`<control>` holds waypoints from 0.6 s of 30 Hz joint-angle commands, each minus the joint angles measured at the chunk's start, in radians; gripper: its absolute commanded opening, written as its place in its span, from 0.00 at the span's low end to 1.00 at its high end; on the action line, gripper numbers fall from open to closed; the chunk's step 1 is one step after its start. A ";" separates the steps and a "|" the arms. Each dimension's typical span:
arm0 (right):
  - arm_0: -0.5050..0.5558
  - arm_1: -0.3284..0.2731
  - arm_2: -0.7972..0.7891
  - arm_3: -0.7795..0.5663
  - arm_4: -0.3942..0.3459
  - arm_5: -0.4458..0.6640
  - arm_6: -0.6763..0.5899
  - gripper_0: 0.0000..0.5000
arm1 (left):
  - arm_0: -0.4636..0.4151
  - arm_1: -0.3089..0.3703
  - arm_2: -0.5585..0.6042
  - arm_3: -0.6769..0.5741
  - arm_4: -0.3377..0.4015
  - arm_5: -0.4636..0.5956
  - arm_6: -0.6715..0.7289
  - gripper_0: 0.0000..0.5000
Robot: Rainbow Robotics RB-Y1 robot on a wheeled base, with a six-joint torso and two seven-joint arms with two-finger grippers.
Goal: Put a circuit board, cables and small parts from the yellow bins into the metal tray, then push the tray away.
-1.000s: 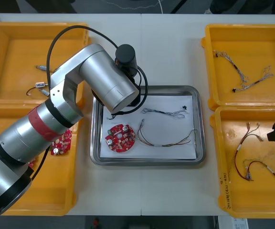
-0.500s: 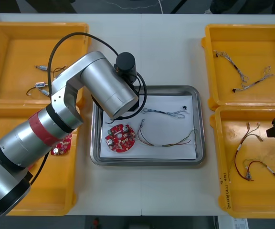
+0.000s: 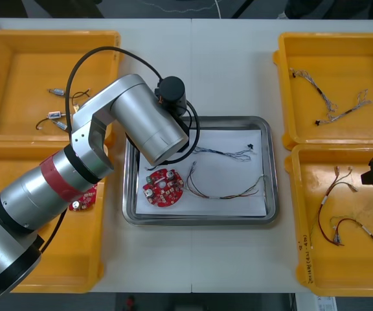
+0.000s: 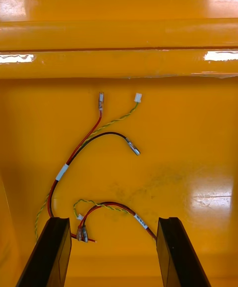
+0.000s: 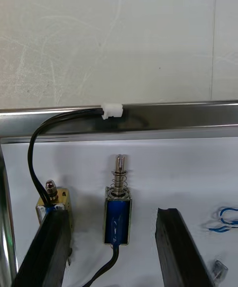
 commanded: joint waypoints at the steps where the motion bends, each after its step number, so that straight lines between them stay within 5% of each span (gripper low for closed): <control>1: -0.023 -0.036 -0.037 -0.005 -0.011 0.003 -0.022 1.00 | 0.006 -0.025 -0.016 -0.019 -0.018 -0.017 0.103 1.00; 18: -0.026 -0.073 -0.038 -0.005 -0.059 0.003 -0.019 1.00 | 0.006 -0.012 0.058 -0.141 -0.018 0.066 0.125 1.00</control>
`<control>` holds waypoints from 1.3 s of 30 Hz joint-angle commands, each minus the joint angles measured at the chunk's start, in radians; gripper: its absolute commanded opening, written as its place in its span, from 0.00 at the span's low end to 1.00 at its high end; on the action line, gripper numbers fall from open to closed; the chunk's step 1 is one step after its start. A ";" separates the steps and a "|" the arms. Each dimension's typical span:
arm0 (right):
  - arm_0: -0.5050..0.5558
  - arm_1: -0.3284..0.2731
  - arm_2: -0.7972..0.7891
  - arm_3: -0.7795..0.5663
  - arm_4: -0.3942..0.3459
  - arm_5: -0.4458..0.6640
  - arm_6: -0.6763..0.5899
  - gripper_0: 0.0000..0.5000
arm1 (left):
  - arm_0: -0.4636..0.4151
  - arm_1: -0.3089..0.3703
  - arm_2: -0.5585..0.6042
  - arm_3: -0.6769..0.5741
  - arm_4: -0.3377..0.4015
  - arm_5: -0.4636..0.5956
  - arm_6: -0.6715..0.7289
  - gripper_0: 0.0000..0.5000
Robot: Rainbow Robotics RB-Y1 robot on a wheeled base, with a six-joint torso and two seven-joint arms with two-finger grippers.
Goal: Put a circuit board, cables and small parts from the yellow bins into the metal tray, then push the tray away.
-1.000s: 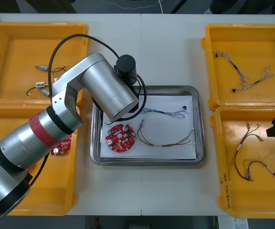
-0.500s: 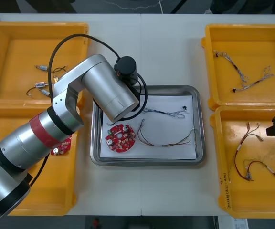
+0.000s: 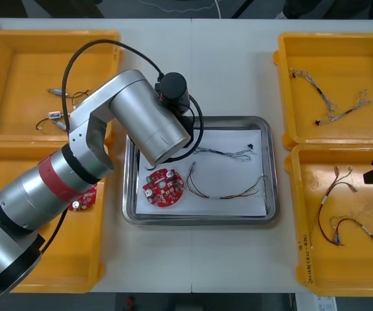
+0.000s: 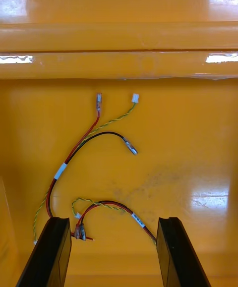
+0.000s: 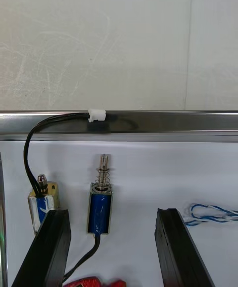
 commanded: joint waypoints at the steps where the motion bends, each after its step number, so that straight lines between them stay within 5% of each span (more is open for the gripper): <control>1: -0.026 -0.061 -0.034 -0.007 -0.050 0.003 -0.022 1.00 | 0.006 -0.009 0.058 -0.089 -0.008 0.051 0.063 1.00; 13: -0.055 -0.107 0.002 -0.010 -0.145 0.003 -0.002 1.00 | 0.006 0.034 0.178 -0.174 0.046 0.163 0.030 1.00; 24: -0.144 -0.138 0.170 -0.075 -0.174 0.003 -0.004 1.00 | 0.006 0.150 0.359 -0.281 0.244 0.283 -0.020 1.00; 39: -0.383 -0.101 0.471 -0.081 -0.233 0.003 0.013 1.00 | 0.024 0.310 0.520 -0.306 0.480 0.403 -0.128 1.00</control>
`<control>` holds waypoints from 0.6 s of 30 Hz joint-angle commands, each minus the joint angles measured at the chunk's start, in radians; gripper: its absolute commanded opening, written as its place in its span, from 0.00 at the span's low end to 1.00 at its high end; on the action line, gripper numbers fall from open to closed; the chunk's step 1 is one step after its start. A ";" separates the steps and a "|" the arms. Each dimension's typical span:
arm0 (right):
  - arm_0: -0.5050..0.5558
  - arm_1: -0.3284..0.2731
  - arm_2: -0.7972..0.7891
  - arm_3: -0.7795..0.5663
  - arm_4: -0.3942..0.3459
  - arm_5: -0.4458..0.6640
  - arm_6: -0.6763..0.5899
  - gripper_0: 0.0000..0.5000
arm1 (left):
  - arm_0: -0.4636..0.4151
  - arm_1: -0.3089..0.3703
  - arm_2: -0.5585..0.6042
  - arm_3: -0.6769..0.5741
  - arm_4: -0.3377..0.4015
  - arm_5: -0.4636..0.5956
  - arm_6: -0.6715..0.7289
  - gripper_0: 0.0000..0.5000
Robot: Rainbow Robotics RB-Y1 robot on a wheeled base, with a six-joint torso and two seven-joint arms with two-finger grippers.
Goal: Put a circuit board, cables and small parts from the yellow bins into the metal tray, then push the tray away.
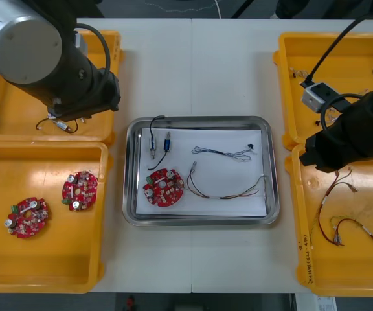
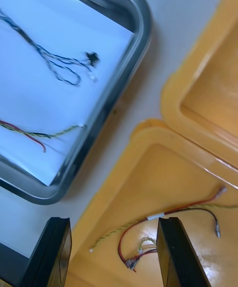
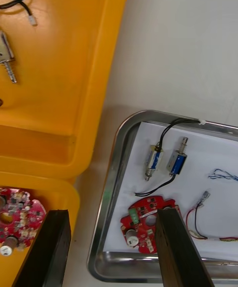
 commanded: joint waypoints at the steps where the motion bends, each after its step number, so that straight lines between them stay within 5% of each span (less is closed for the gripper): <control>1: -0.104 0.006 0.092 -0.033 -0.029 0.003 0.014 1.00 | 0.026 0.068 0.076 -0.037 0.059 0.018 -0.108 1.00; 13: -0.238 0.109 0.350 -0.033 -0.030 0.003 0.079 1.00 | 0.147 0.144 0.212 -0.068 0.109 0.018 -0.280 1.00; 18: -0.256 0.153 0.449 -0.033 0.031 0.003 0.156 1.00 | 0.184 0.180 0.260 -0.075 0.171 0.018 -0.292 1.00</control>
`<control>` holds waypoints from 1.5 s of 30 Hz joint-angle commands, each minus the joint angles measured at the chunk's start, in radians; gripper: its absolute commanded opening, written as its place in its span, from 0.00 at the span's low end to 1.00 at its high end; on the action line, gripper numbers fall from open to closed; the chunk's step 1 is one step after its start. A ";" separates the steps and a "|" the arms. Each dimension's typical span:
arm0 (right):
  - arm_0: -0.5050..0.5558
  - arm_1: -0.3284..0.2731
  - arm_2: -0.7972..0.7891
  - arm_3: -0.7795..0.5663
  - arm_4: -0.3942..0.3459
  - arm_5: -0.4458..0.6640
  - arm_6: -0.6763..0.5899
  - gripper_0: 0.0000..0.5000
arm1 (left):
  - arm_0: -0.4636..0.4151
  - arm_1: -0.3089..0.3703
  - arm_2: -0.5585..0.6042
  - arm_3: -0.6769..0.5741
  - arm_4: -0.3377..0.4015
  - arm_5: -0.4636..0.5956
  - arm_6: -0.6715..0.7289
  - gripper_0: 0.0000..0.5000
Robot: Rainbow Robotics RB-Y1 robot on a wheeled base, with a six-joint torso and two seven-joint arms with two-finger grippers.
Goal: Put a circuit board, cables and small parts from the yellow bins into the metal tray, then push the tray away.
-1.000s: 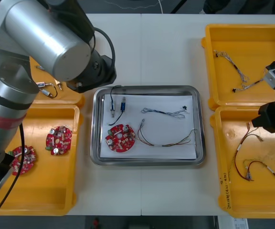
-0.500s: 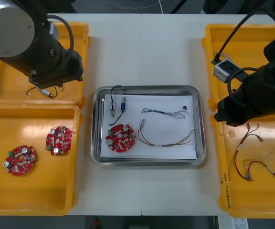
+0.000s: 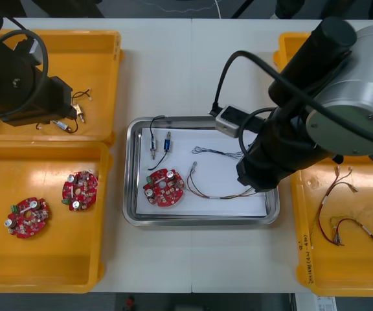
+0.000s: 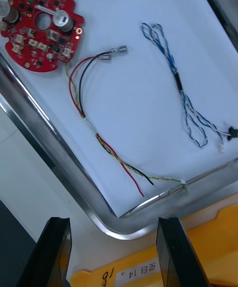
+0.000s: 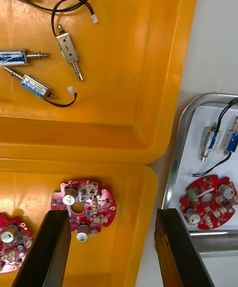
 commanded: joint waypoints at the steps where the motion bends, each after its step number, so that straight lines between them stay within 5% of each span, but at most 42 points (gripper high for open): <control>1: -0.052 0.054 0.105 -0.033 0.069 0.003 0.154 1.00 | 0.046 0.076 0.066 -0.050 0.050 0.007 -0.016 1.00; 9: -0.072 0.071 0.251 -0.033 0.144 -0.013 0.268 1.00 | 0.120 0.115 0.127 -0.099 0.099 0.007 -0.044 1.00; 21: -0.098 0.117 0.444 -0.027 0.233 -0.070 0.269 1.00 | 0.221 0.148 0.181 -0.153 0.119 0.007 -0.090 1.00; 45: -0.130 0.134 0.629 0.165 0.259 -0.280 0.269 1.00 | 0.368 0.186 0.290 -0.159 0.122 0.007 -0.234 1.00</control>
